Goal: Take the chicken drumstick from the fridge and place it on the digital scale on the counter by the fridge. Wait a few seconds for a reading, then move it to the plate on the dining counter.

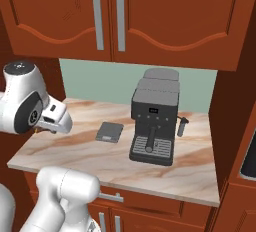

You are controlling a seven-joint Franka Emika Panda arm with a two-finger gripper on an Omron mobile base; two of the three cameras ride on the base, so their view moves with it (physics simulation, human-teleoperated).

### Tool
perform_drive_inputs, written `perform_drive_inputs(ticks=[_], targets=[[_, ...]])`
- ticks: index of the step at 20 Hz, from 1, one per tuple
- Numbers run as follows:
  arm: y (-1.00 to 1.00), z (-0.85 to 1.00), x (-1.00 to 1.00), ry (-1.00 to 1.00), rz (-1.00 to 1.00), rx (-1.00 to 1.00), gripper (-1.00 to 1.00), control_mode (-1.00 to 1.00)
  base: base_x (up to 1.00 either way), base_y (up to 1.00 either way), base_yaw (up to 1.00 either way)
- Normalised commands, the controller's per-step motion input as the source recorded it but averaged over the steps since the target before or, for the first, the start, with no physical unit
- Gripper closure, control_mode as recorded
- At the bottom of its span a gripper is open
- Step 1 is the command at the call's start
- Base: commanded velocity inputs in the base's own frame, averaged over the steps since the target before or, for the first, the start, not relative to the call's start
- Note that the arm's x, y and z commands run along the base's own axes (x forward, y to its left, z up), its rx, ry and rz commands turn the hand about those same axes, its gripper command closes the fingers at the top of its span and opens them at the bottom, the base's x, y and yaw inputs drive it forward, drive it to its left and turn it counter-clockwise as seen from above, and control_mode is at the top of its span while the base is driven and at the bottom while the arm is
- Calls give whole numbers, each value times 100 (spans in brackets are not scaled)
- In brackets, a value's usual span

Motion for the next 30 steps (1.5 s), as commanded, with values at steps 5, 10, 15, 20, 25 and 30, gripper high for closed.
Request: perform_drive_inputs(ticks=[5,10,15,20,25,30], targets=[[0,-12,46,1,-12,-3,100,-100,0,0,0],[-21,-34,61,0,-2,0,100,-100,0,0,0],[-27,-39,74,1,-1,0,100,-100,0,0,0],[-25,-50,69,7,0,-5,100,-100,0,0,0],[0,-50,29,8,-3,-13,100,-100,0,0,0],[0,-48,46,3,-3,-7,100,-100,0,0,0]])
